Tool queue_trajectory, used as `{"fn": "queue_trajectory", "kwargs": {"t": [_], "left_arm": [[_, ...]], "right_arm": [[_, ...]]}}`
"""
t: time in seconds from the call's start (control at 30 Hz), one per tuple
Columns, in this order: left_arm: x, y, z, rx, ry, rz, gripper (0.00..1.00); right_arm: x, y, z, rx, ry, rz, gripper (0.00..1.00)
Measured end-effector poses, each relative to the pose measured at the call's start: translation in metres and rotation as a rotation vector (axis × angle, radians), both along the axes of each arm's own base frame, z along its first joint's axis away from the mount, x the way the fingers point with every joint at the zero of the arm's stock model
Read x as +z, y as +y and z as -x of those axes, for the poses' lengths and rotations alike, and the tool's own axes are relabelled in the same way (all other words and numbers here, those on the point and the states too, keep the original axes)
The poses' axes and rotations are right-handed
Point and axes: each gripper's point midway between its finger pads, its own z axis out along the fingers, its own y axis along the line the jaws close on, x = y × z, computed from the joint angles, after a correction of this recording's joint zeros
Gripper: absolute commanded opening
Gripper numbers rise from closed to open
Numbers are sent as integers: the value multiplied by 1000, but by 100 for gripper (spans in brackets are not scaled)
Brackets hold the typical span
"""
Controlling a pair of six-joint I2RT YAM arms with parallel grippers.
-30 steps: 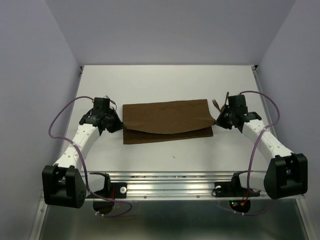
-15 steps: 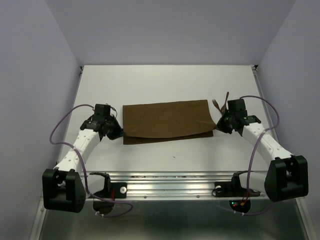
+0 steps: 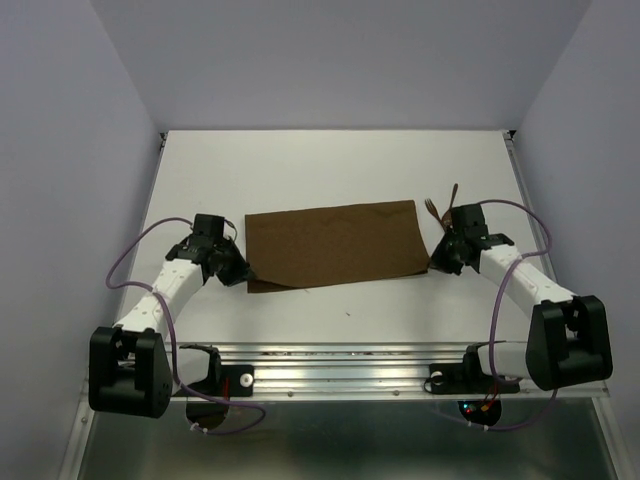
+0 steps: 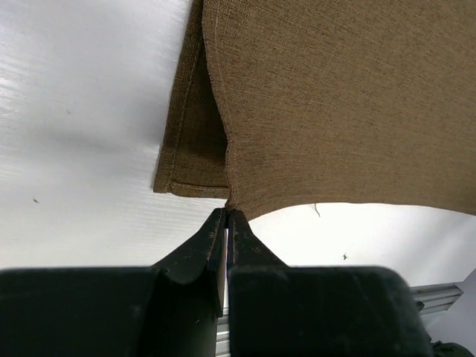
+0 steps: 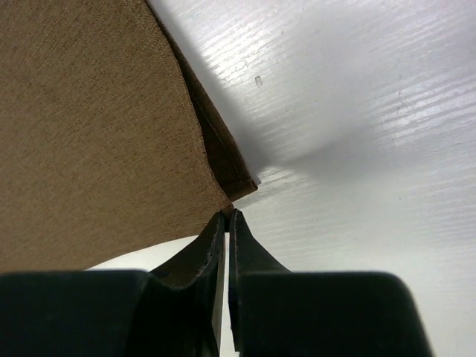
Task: Fold the napkin into a case and place the utensils inside
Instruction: Fold and flatten the napkin at the center of the board, then smooth out the rectangle-folded napkin at the center of the board.
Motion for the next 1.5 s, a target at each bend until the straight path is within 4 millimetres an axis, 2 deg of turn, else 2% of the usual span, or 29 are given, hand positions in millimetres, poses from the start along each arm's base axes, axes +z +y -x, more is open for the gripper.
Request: {"fn": "queue_trajectory", "kwargs": {"t": [0.07,0.1,0.17,0.2,0.23,0.37,0.4,0.43,0.47,0.5,0.57,0.6,0.67,0.73,0.77,0.87,0.93,1.03,1.1,1.2,1.27,1.5], "left_arm": [[0,-1,0,-5,3,4,70],[0,-1,1,-8,4,6,96],[-1,-1,2,-10,7,5,99],[0,-1,2,-10,10,2,99],[0,1,3,-5,17,-9,99],[23,12,-11,16,-24,-78,91],[42,14,-27,22,-86,-92,82],[52,14,-35,23,-120,-95,79],[68,14,-49,24,-177,-94,74],[84,11,-65,24,-235,-84,64],[100,5,-87,14,-297,-74,57],[107,-1,-101,4,-327,-65,48],[107,-15,-115,-26,-335,-52,39],[98,-44,-132,-95,-322,-24,33],[94,-61,-142,-131,-324,0,33],[64,-102,-155,-216,-275,64,32],[44,-125,-160,-258,-232,111,30],[23,-148,-167,-295,-184,178,29],[15,-156,-172,-304,-172,209,29],[8,-167,-182,-309,-168,251,29],[3,-171,-189,-311,-166,266,29],[-20,-177,-207,-305,-162,262,29]], "right_arm": [[0,0,-1,-4,-1,-2,48],[-1,0,-1,-3,0,-1,65],[-2,0,-1,-3,4,2,78],[-2,-1,-1,-3,3,8,84],[-1,-2,-2,-1,2,14,85],[18,-6,-18,-4,-47,40,83],[26,-5,-25,-1,-68,43,76],[35,-5,-35,1,-99,45,65],[41,-4,-41,7,-118,45,65],[47,-2,-49,9,-135,42,49],[59,6,-73,28,-169,19,34],[64,12,-88,42,-187,-3,24],[65,23,-106,66,-195,-22,16],[65,44,-132,111,-208,-40,13],[63,52,-137,129,-204,-46,12],[64,106,-168,240,-214,-85,10],[60,150,-187,332,-230,-125,9],[45,196,-194,430,-212,-172,9],[25,224,-186,494,-166,-199,9],[3,243,-179,540,-111,-232,9],[-8,247,-180,548,-89,-243,9],[-21,245,-194,536,-79,-247,9]]}}
